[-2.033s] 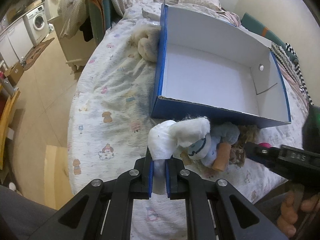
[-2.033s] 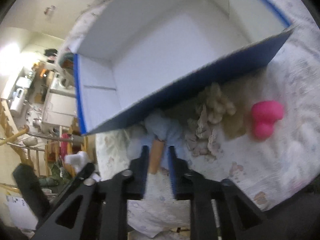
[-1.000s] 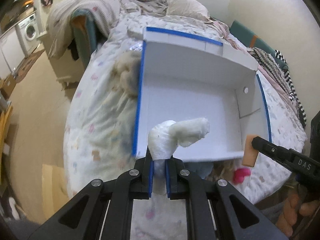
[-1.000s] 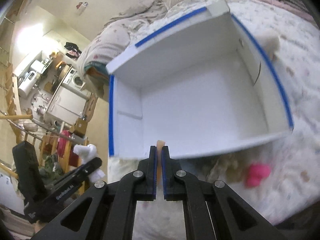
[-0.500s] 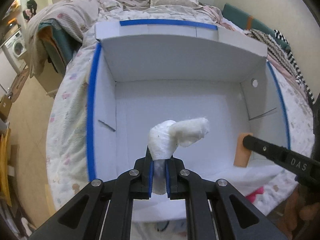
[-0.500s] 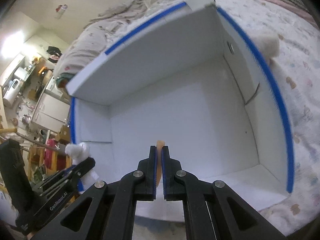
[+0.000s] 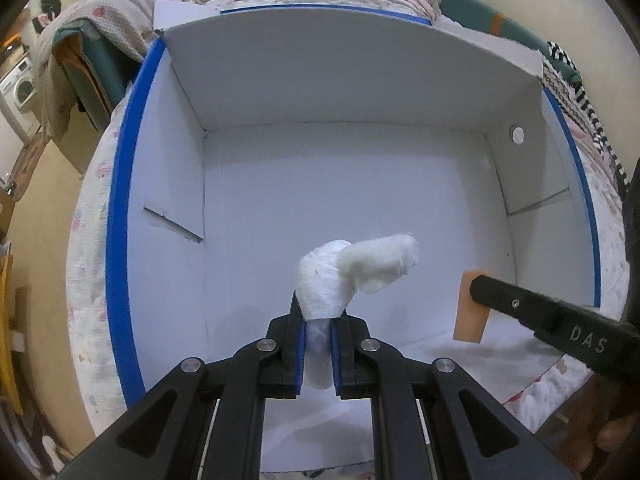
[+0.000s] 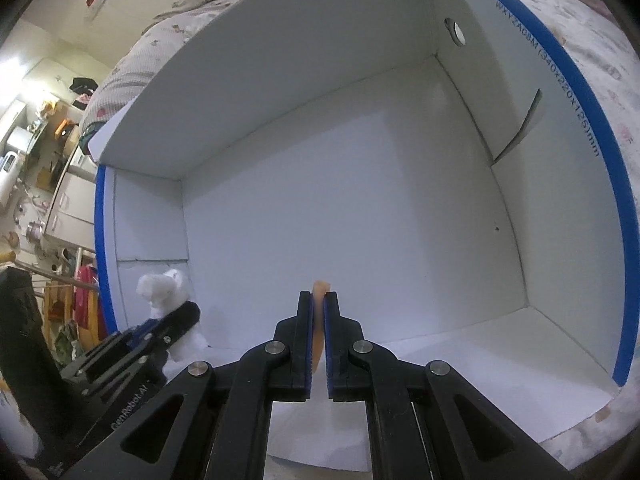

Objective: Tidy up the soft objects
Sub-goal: 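Lift the doll with the left tool and carry it into the box, then open the left tool to drop the doll and withdraw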

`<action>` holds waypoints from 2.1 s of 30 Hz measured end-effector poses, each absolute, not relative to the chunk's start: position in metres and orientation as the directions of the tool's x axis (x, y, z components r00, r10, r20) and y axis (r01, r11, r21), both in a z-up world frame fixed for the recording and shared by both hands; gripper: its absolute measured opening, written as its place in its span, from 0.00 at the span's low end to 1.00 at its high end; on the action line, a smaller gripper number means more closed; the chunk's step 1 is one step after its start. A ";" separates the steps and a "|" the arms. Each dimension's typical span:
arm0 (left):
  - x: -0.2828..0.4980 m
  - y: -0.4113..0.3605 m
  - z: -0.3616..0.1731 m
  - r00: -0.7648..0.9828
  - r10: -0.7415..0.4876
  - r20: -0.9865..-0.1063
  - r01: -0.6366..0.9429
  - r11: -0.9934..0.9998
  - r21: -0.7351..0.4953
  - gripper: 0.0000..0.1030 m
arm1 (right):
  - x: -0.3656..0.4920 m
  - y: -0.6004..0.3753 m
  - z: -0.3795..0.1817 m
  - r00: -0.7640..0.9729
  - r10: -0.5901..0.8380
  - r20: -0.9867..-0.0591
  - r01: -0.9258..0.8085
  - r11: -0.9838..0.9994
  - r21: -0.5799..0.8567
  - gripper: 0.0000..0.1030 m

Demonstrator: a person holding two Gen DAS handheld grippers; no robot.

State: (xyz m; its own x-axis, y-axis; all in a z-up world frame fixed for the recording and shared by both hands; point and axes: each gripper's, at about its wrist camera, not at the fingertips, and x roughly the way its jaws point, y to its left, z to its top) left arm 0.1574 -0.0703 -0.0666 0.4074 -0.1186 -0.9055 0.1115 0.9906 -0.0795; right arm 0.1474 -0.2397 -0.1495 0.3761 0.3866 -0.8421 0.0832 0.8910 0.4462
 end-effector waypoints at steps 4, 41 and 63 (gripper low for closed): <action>0.157 -0.068 -0.061 0.438 -0.111 -0.892 0.108 0.992 -0.071 0.09 | 0.148 -0.241 -0.153 0.371 0.383 -0.846 0.081 0.894 0.440 0.06; 0.137 -0.050 -0.029 0.527 -0.069 -0.847 0.023 0.998 -0.066 0.58 | 0.144 -0.245 -0.135 0.448 0.369 -0.814 0.088 0.888 0.451 0.73; 0.068 -0.014 -0.005 0.578 -0.053 -0.814 -0.008 0.997 -0.070 0.65 | 0.090 -0.255 -0.108 0.507 0.351 -0.787 0.075 0.892 0.447 0.73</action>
State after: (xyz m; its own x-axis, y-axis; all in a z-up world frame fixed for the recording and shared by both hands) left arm 0.0677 -0.0142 -0.0046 0.5783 -0.0530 -0.8141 -0.0077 0.9975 -0.0704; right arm 0.0904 -0.2546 -0.1076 0.5075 0.3514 -0.7867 0.0753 0.8915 0.4467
